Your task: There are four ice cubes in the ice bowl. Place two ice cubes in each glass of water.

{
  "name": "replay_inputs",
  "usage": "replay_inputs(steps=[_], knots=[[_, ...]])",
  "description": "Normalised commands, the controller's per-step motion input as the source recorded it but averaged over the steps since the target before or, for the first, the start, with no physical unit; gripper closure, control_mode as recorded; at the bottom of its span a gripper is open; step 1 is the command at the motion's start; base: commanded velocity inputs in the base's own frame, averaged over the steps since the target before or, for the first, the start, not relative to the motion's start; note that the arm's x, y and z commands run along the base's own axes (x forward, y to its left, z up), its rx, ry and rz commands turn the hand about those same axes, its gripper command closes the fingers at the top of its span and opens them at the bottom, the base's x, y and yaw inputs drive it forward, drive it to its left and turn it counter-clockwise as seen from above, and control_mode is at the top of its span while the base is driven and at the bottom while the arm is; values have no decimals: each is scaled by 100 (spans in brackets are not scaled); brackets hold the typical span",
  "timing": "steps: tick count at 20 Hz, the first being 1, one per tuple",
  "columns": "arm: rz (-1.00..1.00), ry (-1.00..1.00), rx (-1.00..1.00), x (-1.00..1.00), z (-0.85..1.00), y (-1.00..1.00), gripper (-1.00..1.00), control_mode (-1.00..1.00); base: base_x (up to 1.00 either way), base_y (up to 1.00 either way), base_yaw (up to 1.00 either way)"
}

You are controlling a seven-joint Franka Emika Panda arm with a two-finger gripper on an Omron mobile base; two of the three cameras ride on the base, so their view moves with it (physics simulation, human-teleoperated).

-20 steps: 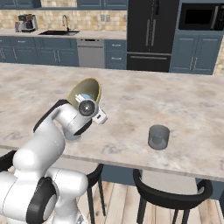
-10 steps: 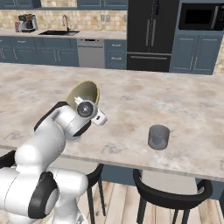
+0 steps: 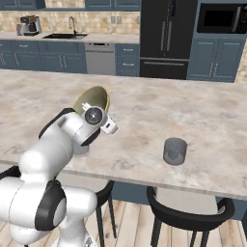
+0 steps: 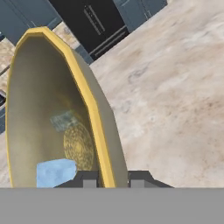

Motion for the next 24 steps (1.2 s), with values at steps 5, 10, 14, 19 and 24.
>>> replay_inputs(steps=[5,10,14,19,24], knots=[[1,-20,0,0,0,0,100,-100,0,0,0],[0,-5,-4,0,0,1,100,-100,0,0,0],[0,0,-17,5,-19,0,100,-100,0,0,0],[0,0,-8,2,0,0,100,-100,0,0,0],[1,-1,-2,0,0,0,100,-100,0,0,0]])
